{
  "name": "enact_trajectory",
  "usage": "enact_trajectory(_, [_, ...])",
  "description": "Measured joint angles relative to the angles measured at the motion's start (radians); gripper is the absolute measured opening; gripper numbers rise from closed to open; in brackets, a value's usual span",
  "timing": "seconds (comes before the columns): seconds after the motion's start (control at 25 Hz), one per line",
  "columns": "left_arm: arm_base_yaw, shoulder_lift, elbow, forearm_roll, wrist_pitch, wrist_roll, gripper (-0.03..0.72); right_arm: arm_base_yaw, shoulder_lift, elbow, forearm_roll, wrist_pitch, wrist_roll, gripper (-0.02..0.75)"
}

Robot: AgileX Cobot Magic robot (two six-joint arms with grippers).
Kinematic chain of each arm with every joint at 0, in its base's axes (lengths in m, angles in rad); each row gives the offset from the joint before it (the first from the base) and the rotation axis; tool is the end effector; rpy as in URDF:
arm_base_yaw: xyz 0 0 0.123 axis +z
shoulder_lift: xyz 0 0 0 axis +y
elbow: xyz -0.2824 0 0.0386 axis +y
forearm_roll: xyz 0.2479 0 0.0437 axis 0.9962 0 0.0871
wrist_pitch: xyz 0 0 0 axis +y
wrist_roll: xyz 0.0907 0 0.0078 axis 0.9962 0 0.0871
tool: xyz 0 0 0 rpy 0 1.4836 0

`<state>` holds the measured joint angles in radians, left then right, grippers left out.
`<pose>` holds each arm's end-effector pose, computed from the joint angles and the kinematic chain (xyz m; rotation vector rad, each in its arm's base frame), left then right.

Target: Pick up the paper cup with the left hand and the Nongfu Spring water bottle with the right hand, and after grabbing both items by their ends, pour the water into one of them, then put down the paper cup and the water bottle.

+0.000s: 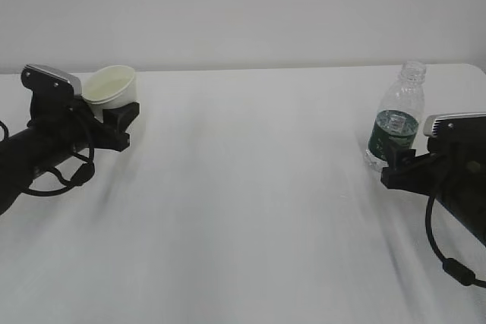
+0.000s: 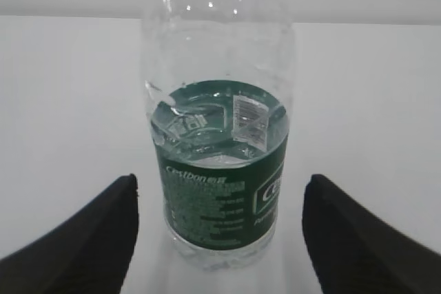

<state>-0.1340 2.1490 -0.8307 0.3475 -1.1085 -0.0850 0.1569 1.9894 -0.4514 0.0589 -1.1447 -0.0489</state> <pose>0.3696 -0.0778 0.0964 0.4064 1.6724 -0.3094 0.2857 0.0403 0.0914 -0.1333 1.8726 0.0407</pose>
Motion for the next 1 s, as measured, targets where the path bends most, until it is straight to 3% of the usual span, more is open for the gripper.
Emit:
enact_trajectory(0.48, [0.085,0.000,0.000,-0.006,0.000,0.002,0.410,0.000,0.000,0.000,0.000,0.000,0.009,0.555])
enact_trajectory(1.0, [0.098,0.047,0.000,-0.006,0.010,0.002,0.410,0.000,0.000,0.000,-0.019,0.000,0.017,0.555])
